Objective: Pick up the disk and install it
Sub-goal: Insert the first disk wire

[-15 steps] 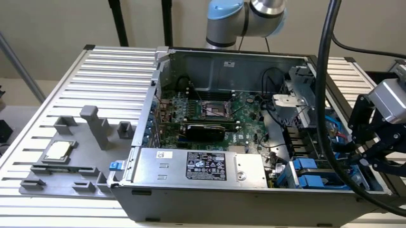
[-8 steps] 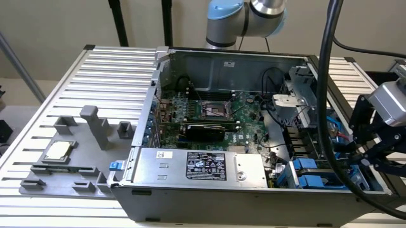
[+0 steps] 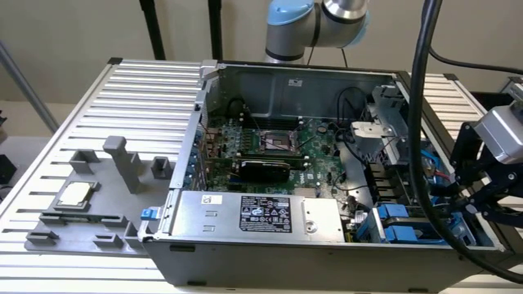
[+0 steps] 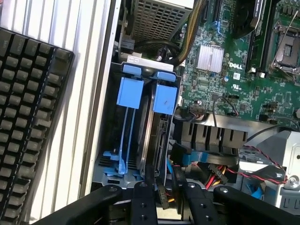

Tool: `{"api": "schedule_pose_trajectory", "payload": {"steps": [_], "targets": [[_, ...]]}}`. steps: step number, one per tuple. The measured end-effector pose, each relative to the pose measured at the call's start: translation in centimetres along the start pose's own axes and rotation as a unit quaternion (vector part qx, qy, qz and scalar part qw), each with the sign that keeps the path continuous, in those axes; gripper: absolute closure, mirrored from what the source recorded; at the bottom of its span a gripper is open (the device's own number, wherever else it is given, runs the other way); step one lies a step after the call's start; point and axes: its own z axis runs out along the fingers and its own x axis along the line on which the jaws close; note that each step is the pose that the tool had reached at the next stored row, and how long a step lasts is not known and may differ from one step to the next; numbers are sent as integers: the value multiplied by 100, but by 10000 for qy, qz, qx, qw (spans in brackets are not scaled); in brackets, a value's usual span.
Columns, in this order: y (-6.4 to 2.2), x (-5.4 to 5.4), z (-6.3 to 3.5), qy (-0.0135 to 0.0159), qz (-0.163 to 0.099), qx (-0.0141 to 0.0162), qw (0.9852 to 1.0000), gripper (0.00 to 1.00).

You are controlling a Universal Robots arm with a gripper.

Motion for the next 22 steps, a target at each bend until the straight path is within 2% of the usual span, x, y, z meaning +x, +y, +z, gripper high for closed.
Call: {"api": "schedule_pose_trajectory", "payload": {"steps": [10,11,17,22], "targets": [[3,-4,-13,4,-9,15,10000,0],[3,-3,-11,4,-10,17,10000,100],[32,-8,-15,2,-13,19,10000,100],[190,-31,-18,3,-13,19,10000,100]]}}
